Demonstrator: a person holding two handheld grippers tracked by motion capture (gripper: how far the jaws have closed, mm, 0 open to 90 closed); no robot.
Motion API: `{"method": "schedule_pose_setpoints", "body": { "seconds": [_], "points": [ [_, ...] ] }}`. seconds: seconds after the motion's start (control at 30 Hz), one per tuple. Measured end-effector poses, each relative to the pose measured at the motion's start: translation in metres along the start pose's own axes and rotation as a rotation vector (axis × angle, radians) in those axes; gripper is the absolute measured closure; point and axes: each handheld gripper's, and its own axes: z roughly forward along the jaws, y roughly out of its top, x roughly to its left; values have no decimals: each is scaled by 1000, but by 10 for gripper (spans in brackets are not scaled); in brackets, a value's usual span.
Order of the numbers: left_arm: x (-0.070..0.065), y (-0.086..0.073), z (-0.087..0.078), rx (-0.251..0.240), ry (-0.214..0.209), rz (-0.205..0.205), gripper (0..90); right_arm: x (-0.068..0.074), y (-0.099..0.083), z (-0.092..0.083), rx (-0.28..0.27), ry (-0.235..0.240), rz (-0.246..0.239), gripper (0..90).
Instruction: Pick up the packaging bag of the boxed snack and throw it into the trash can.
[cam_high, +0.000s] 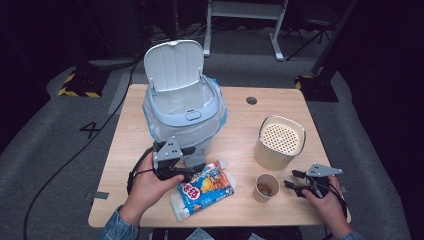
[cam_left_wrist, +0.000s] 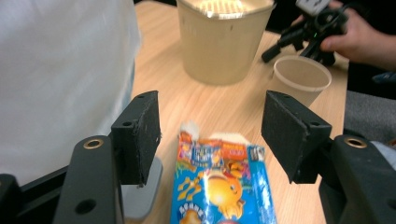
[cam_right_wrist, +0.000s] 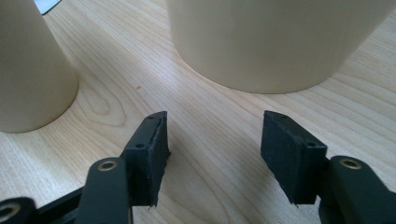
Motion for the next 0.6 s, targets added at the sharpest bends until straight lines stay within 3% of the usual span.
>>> {"method": "schedule_pose_setpoints", "body": {
  "seconds": [0.13, 0.6],
  "points": [
    [3, -12, 9, 18, -2, -21, 377, 0, 0, 0, 0, 0, 0, 419],
    [23, -52, 54, 165, -25, -111, 365, 0, 0, 0, 1, 0, 0, 419]
  ]
}}
